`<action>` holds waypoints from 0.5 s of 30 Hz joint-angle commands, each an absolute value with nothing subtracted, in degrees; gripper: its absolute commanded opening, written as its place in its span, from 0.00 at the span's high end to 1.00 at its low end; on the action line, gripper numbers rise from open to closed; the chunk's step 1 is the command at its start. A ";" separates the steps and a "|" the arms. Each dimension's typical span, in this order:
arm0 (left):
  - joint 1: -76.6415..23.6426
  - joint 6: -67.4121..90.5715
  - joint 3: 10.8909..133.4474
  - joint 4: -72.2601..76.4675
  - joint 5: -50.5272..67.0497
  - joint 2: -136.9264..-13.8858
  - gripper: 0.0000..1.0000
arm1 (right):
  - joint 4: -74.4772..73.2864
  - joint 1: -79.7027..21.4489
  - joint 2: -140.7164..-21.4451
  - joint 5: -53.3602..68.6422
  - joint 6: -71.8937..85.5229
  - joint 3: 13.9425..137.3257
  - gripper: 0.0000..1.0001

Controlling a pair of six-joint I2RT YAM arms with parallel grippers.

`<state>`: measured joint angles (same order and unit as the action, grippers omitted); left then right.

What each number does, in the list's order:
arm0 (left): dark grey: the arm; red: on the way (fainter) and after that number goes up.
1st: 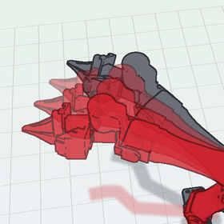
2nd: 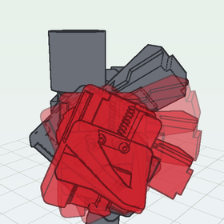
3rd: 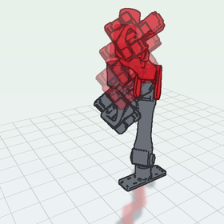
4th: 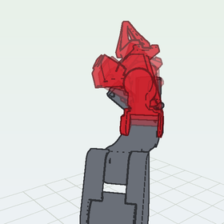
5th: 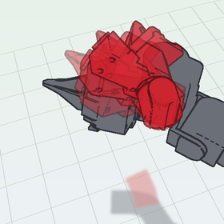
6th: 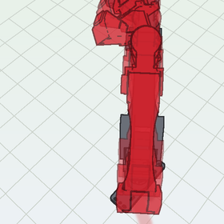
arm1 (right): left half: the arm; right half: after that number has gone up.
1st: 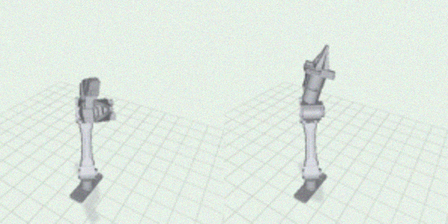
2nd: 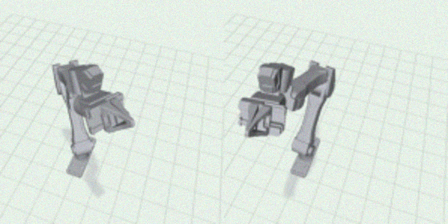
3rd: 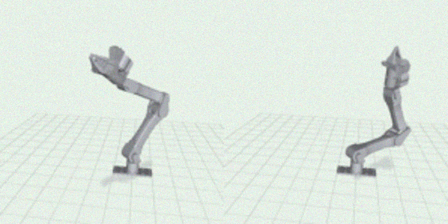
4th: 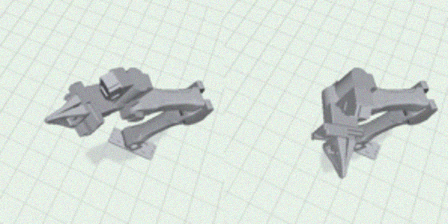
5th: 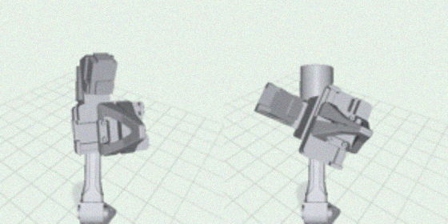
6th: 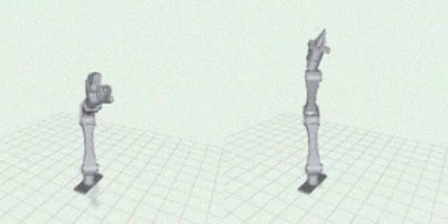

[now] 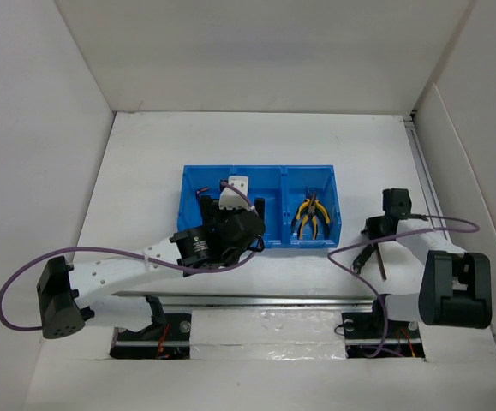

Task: Sort the tools into containers

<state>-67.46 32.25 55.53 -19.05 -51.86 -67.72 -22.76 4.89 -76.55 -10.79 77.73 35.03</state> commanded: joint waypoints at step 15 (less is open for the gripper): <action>-67.68 37.62 55.19 -17.66 -54.14 -59.77 0.03 | -19.97 10.37 -55.63 -0.47 57.22 39.36 1.00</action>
